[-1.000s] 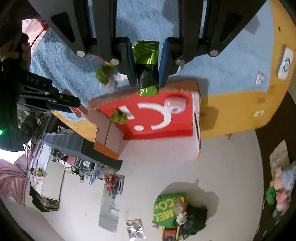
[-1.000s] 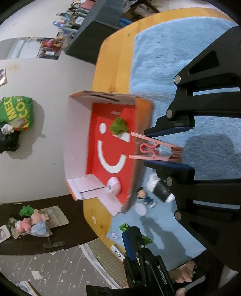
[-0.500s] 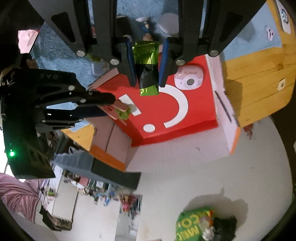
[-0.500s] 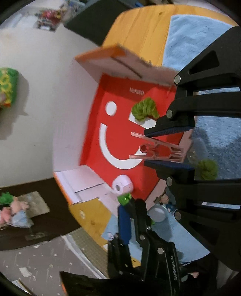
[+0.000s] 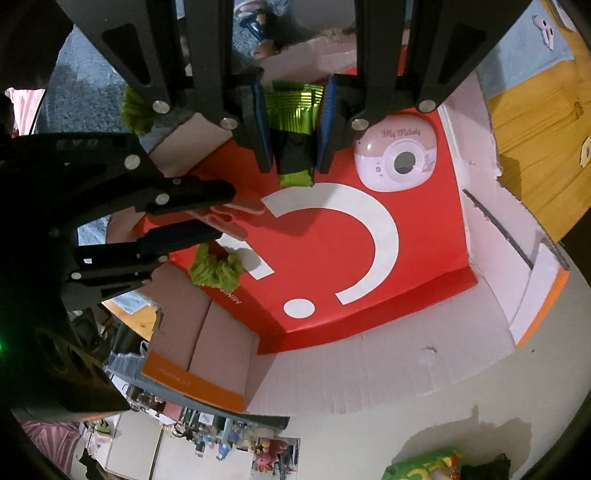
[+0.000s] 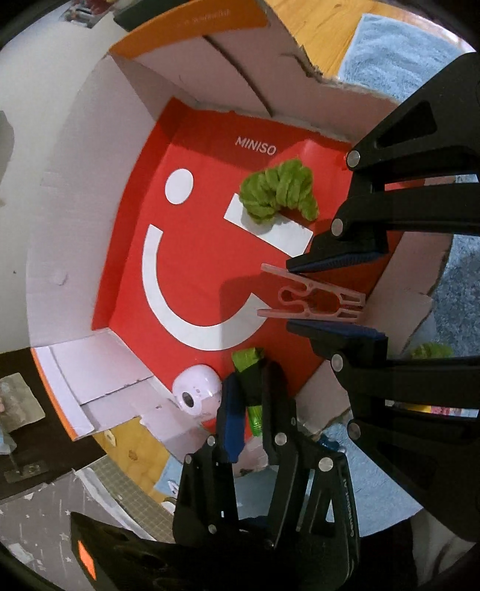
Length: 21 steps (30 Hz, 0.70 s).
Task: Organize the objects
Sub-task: 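Carry both items into the red box and open both tools to release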
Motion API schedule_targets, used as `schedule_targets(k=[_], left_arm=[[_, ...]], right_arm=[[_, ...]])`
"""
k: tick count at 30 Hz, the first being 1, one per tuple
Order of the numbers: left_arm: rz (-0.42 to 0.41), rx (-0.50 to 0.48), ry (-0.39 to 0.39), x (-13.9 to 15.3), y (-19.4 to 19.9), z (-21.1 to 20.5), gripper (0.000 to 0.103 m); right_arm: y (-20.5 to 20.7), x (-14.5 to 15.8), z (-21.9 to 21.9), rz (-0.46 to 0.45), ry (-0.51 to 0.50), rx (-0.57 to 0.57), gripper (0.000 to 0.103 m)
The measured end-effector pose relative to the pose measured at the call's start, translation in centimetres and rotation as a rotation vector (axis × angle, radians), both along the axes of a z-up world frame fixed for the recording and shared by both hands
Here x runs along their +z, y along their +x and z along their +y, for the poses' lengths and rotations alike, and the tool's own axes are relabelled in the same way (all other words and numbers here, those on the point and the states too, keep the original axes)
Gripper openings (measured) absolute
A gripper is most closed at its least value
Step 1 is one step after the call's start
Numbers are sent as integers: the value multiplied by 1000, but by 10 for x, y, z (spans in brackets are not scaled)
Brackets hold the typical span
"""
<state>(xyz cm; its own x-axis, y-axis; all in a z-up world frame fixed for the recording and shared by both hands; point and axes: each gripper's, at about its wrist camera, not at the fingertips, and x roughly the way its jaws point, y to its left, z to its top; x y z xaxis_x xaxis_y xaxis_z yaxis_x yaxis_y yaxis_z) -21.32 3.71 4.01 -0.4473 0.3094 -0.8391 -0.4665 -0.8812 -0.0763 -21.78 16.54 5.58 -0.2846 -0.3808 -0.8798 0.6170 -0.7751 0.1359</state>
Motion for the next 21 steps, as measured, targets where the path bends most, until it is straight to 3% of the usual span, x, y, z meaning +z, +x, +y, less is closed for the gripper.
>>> schedule_targets(k=[21], left_arm=[[2, -2, -16, -10, -10, 3, 25]], right_arm=[[1, -6, 3, 7, 37, 11, 25]])
